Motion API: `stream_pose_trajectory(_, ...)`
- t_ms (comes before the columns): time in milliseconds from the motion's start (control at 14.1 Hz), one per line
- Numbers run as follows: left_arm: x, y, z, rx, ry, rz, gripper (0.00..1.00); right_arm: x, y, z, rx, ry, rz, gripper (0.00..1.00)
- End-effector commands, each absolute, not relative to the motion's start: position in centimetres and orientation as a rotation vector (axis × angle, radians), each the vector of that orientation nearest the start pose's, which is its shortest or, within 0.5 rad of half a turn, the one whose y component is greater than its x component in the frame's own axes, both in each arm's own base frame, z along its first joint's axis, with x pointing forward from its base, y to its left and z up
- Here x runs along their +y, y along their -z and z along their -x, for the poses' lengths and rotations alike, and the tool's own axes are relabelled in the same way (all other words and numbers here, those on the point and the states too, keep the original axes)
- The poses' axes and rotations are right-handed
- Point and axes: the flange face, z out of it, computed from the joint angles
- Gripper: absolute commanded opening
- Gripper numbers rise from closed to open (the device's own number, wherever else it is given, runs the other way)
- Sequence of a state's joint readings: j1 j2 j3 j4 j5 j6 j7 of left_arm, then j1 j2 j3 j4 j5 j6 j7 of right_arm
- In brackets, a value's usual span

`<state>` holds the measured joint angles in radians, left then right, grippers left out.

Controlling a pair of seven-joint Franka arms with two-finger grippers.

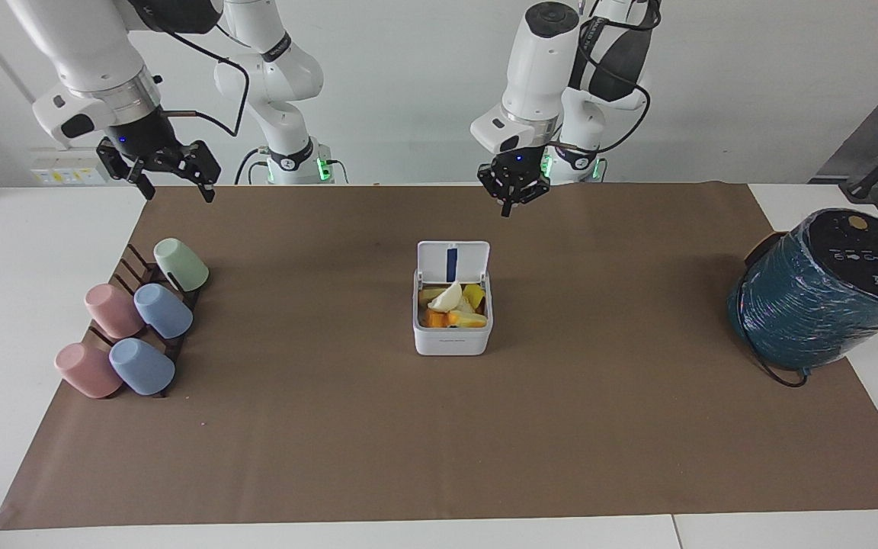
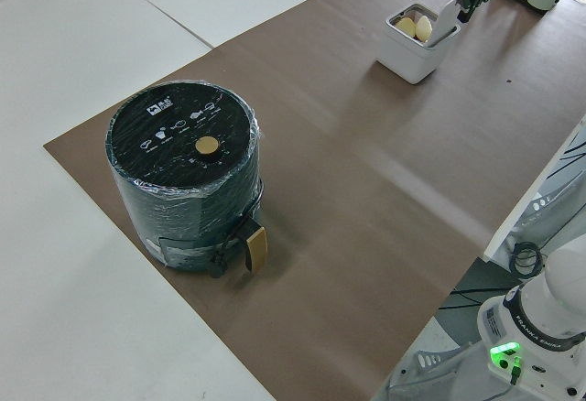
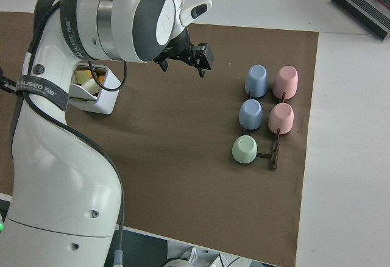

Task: Close trash can lid
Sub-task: 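Swing the left gripper over the bin to push the lid down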

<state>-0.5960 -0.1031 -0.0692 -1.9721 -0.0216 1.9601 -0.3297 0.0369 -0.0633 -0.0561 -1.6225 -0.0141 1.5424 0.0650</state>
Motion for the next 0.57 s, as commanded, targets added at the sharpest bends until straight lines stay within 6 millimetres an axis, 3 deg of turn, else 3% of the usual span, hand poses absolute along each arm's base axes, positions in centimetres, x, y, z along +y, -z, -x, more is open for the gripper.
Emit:
stream_pose_trajectory(0,-35.7,-51.0,-42.4,0.434,0.169,3.191,0.00,-1.1,-63.6,-52.9,0.138,-0.004,3.152,1.00)
stream_pose_trajectory(212,-37.2,-50.5,-43.9,0.255,0.306,3.271,0.00,-1.2,-63.6,-52.9,0.141,-0.004,3.151,1.00)
stream_pose_trajectory(496,-38.0,-49.8,-45.4,0.165,0.394,3.315,0.00,-1.1,-63.6,-52.9,0.138,-0.004,3.152,1.00)
